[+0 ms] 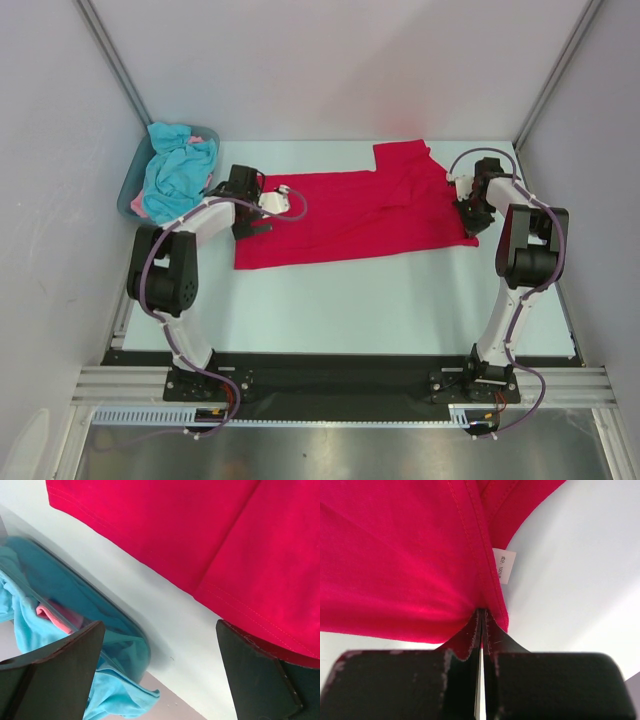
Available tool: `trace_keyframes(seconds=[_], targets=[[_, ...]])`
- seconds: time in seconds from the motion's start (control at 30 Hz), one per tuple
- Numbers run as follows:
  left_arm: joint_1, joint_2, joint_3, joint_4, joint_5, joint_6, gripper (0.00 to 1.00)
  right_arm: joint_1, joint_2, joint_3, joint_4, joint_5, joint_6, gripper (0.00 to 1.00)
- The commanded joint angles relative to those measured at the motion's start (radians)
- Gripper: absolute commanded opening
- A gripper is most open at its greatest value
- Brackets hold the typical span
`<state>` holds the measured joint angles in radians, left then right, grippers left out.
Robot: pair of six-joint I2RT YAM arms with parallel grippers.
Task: Fold and stack the t-shirts
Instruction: Fold the tshirt
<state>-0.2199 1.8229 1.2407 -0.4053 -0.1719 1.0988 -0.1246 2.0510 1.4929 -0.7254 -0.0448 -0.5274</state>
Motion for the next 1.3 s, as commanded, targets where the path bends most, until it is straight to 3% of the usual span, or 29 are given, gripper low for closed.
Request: trace_keyframes(seconds=[0.0, 0.43, 0.9, 1.27], targets=[[0.001, -0.014, 0.037, 0.031, 0.028, -0.011, 1.0, -0.038, 0.015, -0.042, -0.029, 0.071, -0.014, 0.0], [0.002, 0.117, 0.082, 0.033, 0.086, -0.022, 1.0, -0.032, 0.006, -0.028, -0.034, 0.08, -0.006, 0.0], [0.043, 0.17, 0.009, 0.151, -0.061, 0.059, 1.0, -0.027, 0.001, -0.008, -0.051, 0.085, -0.005, 0.0], [0.09, 0.165, -0.029, 0.151, -0.139, 0.113, 1.0, -0.041, 0.0, -0.005, -0.057, 0.091, -0.014, 0.0]])
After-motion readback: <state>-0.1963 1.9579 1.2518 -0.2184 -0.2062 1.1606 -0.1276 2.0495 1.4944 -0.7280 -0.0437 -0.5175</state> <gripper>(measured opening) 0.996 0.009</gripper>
